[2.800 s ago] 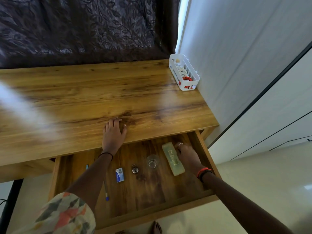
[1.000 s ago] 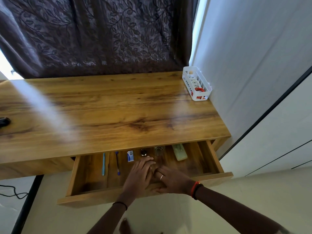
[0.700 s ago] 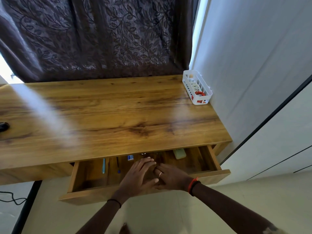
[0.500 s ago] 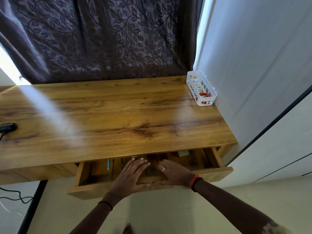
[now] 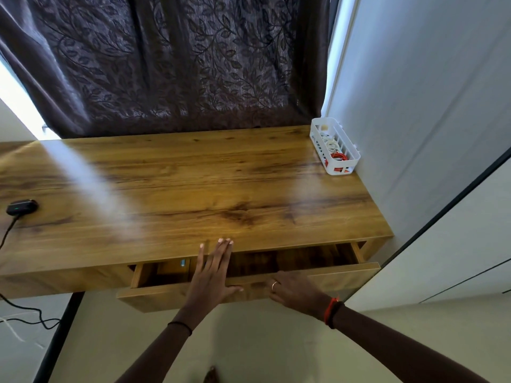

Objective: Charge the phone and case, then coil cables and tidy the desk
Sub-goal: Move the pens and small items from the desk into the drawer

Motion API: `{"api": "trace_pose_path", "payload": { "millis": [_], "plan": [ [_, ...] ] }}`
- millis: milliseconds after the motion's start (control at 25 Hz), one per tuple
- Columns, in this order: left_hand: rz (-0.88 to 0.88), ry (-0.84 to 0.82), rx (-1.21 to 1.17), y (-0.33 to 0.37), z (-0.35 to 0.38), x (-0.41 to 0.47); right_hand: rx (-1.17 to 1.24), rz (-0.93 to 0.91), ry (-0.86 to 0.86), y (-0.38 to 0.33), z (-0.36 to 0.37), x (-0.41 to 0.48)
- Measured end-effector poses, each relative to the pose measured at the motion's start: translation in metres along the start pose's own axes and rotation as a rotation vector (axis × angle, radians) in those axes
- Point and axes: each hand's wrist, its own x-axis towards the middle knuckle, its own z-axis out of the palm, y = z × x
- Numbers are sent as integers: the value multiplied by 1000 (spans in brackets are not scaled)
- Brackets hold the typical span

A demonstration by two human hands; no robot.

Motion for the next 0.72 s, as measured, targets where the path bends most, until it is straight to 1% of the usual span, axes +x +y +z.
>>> {"api": "trace_pose_path", "payload": {
  "millis": [80, 200, 360, 600, 720],
  "plan": [
    [-14, -1, 0, 0, 0, 6, -24, 61, -13, 2, 2, -7],
    [-16, 15, -2, -2, 1, 17, -9, 233, -67, 9, 2, -7],
    [-6, 82, 26, -4, 2, 26, 3, 368, -169, 15, 15, -3],
    [-36, 125, 70, 0, -2, 36, 64, 454, -239, 19, 22, 7],
    [-48, 136, 68, 3, -5, 40, 80, 465, -265, 28, 23, 13]
  ]
}}
